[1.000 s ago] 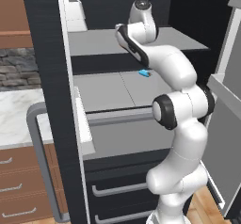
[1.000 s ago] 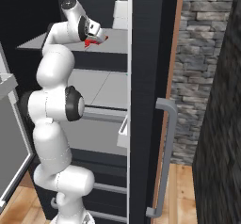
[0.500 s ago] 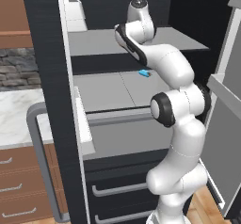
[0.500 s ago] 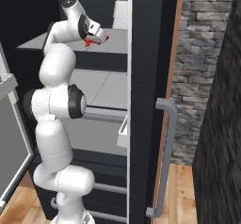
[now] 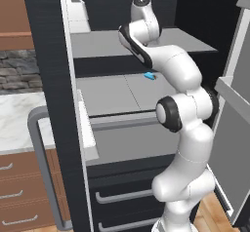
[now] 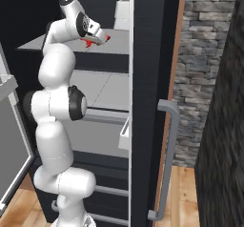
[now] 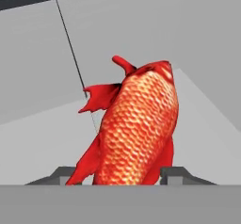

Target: Take the fish from the fridge and place it on the digital scale on the counter by the fridge. Wait a few seconds for a reading, then move it to the plate on the dining counter.

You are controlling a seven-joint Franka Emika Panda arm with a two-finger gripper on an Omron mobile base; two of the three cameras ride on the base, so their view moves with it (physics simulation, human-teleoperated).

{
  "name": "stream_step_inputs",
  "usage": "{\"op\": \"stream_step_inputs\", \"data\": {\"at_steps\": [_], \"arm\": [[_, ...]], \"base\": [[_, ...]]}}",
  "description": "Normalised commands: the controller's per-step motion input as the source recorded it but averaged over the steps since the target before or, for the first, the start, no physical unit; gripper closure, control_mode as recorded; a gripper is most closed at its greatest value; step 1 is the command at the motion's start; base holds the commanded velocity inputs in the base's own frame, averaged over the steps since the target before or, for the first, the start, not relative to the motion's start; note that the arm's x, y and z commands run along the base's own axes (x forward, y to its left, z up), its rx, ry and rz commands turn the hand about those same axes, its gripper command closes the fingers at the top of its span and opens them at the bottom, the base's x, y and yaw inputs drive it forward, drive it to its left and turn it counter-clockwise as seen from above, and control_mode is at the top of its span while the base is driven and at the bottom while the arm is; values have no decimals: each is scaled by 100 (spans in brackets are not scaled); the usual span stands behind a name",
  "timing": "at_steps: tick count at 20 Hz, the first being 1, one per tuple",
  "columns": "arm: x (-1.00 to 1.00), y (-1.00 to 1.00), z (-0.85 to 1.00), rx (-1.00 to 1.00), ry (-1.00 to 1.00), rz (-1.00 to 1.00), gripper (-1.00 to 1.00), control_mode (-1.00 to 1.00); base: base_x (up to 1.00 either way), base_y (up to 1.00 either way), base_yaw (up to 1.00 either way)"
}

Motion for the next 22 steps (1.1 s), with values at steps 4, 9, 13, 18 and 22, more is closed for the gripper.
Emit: {"op": "stream_step_inputs", "data": {"at_steps": [4, 9, 13, 18, 22], "arm": [[-72, -4, 2, 4, -8, -1, 100, -100], [-100, -2, 17, 8, -20, 0, 100, -100], [-100, -6, 3, 8, -17, 0, 100, -100], [-100, -12, 0, 4, -14, 0, 100, -100], [-100, -22, 0, 1, -2, 0, 100, -100]], "base": [[0, 0, 0], [0, 0, 0], [0, 0, 0], [0, 0, 0], [0, 0, 0]]}}
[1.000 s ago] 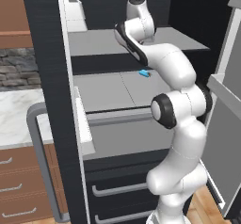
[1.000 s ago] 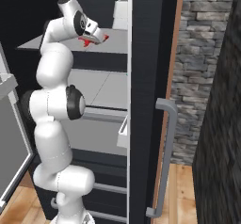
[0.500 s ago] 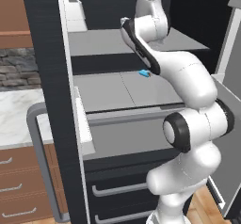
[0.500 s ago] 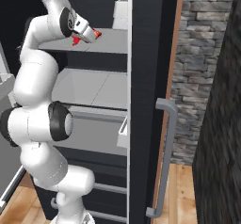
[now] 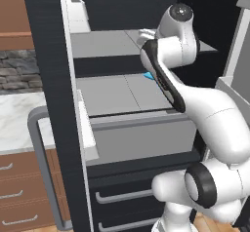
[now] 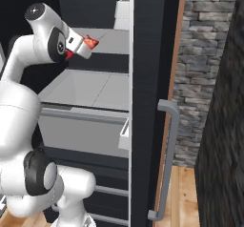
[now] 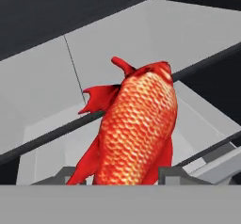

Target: Take the fish from the fridge and place it on the digital scale on the counter by the fridge. Wait a few seconds for a reading, then move it to the plate on the dining counter.

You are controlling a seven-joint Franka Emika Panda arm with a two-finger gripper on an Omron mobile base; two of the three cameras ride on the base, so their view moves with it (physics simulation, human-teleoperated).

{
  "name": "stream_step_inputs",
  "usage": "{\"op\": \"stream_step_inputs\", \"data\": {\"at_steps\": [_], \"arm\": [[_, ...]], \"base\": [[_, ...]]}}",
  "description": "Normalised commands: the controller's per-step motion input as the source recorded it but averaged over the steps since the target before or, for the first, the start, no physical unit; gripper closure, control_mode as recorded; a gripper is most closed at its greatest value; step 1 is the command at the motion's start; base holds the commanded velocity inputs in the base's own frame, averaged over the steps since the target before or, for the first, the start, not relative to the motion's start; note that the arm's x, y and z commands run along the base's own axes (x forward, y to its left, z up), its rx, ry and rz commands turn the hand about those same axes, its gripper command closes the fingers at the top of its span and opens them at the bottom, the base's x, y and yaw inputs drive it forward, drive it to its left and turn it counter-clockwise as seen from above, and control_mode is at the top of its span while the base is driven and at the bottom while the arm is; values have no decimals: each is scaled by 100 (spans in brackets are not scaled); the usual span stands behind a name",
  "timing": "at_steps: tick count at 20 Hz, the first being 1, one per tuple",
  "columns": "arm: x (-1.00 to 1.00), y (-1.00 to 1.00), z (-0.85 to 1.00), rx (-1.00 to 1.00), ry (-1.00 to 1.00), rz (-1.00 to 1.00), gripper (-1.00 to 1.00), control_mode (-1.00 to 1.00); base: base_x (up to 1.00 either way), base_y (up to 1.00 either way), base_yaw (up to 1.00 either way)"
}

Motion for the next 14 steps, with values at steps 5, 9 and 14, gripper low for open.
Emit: {"op": "stream_step_inputs", "data": {"at_steps": [5, 9, 14], "arm": [[-100, -20, 0, 0, 12, 0, 100, -100], [-100, -25, -8, 0, 22, 0, 100, -100], [-100, -25, -27, 0, 32, 4, 100, -100]], "base": [[0, 0, 0], [0, 0, 0], [0, 0, 0]]}}
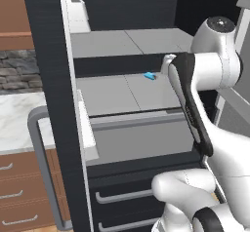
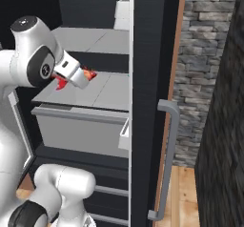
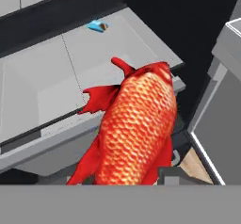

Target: Take the fish from the fridge and place it on the digital scale on the counter by the fridge. Wait a few seconds for a reading, then move it to the plate on the dining counter.

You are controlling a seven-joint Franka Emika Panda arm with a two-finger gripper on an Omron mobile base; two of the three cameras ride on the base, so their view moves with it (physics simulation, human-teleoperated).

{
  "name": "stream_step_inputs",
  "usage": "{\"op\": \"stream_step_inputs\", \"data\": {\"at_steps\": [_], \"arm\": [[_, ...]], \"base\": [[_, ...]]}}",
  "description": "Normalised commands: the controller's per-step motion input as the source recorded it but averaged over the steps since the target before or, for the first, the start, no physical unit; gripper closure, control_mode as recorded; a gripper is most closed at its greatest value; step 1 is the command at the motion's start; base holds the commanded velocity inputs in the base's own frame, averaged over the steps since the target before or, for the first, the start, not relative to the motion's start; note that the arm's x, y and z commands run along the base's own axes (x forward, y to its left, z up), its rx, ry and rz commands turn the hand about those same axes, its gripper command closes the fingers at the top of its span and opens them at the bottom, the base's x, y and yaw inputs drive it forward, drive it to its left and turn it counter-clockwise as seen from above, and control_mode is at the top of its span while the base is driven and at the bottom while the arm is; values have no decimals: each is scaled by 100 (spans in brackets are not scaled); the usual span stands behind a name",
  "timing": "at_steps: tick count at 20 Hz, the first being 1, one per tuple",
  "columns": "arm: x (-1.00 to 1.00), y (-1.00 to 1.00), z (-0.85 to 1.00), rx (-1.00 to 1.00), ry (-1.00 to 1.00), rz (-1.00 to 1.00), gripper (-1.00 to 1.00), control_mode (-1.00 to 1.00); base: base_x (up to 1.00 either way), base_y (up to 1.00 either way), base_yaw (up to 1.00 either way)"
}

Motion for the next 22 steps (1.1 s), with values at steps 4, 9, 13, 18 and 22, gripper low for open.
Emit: {"op": "stream_step_inputs", "data": {"at_steps": [4, 9, 13, 18, 22], "arm": [[-90, -15, -76, 0, 32, 11, 100, -100], [-44, -15, -100, 0, 19, 13, 100, -100], [-6, -2, -77, 0, 16, 5, 100, -100], [0, 0, -13, 0, 6, 0, 100, 100], [0, 0, 0, 0, 0, 0, 100, 100]], "base": [[0, 0, 0], [0, 0, 0], [0, 0, 0], [-23, 4, 0], [-100, 21, -1]]}}
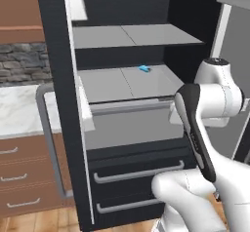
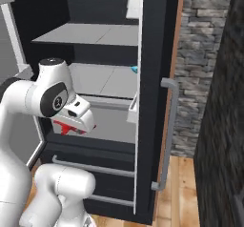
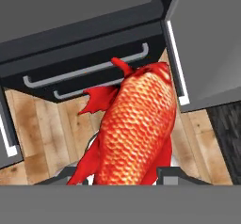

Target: Take the fish from the fridge and place it on the digital scale on the counter by the fridge. Wait a few seconds for a reading, then move it to the plate on the dining counter.

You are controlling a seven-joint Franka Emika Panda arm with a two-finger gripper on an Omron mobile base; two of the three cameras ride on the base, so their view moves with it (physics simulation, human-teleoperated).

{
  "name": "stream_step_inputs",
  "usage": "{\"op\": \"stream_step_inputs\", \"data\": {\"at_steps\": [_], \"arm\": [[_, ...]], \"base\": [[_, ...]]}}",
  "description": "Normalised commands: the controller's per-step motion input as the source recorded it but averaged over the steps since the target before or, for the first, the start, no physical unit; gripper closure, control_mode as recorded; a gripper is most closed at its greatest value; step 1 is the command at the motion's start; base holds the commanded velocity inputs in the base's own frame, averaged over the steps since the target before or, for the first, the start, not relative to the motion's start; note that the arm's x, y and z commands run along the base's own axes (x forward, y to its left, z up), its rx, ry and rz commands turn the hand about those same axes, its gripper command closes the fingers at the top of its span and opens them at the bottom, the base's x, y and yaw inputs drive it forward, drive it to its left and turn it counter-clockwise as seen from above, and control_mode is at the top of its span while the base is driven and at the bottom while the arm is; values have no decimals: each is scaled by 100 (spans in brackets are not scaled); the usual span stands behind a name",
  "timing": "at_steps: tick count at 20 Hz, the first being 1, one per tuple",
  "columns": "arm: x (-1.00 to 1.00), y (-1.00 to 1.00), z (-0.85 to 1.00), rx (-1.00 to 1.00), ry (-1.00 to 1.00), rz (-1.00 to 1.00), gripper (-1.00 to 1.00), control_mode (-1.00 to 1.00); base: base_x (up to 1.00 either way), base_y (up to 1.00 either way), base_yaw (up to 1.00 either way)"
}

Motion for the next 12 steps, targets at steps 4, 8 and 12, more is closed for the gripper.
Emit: {"op": "stream_step_inputs", "data": {"at_steps": [4, 8, 12], "arm": [[0, 0, 0, 0, 0, 0, 100, 100], [0, 0, 0, 0, 0, 0, 100, 100], [0, 0, 0, 0, 0, 0, 100, 100]], "base": [[-100, 26, -2], [-100, 52, -1], [-97, 100, 13]]}}
